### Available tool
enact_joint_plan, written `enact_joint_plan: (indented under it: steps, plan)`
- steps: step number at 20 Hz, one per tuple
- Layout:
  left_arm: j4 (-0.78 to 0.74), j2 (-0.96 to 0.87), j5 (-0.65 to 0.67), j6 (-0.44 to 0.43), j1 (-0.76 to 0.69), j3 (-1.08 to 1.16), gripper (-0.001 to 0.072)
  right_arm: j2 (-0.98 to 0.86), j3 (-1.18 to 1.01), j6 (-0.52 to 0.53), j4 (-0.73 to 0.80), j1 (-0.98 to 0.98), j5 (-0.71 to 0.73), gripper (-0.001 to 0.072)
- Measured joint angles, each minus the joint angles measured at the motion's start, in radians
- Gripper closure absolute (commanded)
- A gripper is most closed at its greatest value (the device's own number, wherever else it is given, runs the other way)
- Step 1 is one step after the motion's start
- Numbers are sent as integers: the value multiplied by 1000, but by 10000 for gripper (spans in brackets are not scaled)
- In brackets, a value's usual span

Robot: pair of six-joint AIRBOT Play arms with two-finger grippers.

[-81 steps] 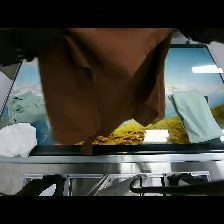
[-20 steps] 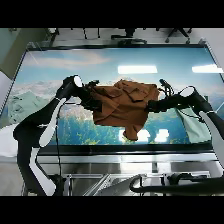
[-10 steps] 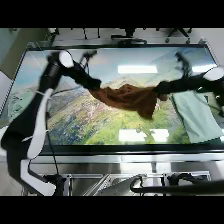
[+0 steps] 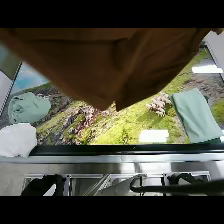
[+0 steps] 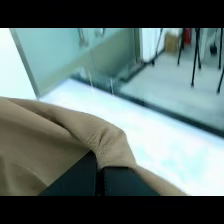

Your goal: Fold the shirts.

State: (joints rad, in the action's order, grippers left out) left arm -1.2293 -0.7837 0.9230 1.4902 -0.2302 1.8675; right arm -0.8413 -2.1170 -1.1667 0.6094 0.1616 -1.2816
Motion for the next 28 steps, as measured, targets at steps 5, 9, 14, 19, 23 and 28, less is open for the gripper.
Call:
enact_joint_plan:
  steps: [5, 9, 14, 19, 23, 28]
  plan:
    - [-1, 70, -12, -6, 82, -60, 691, 1, -5, 0, -27, 3, 6, 696]
    - [-12, -82, 64, -18, 64, -71, 692, -57, 127, 54, -50, -5, 0, 696]
    - [-101, -467, 100, -32, 15, -73, 691, -265, 335, 155, -56, -37, 51, 695]
    - [-105, -929, 99, -32, 40, -24, 690, -590, 406, 213, -50, -49, 164, 622]
    - [-14, -1153, 111, -27, 83, 124, 36, -722, 414, 226, -61, -43, 241, 449]
    - [54, -1114, 249, -25, 203, 146, 35, -663, 416, 146, -50, 57, 51, 468]
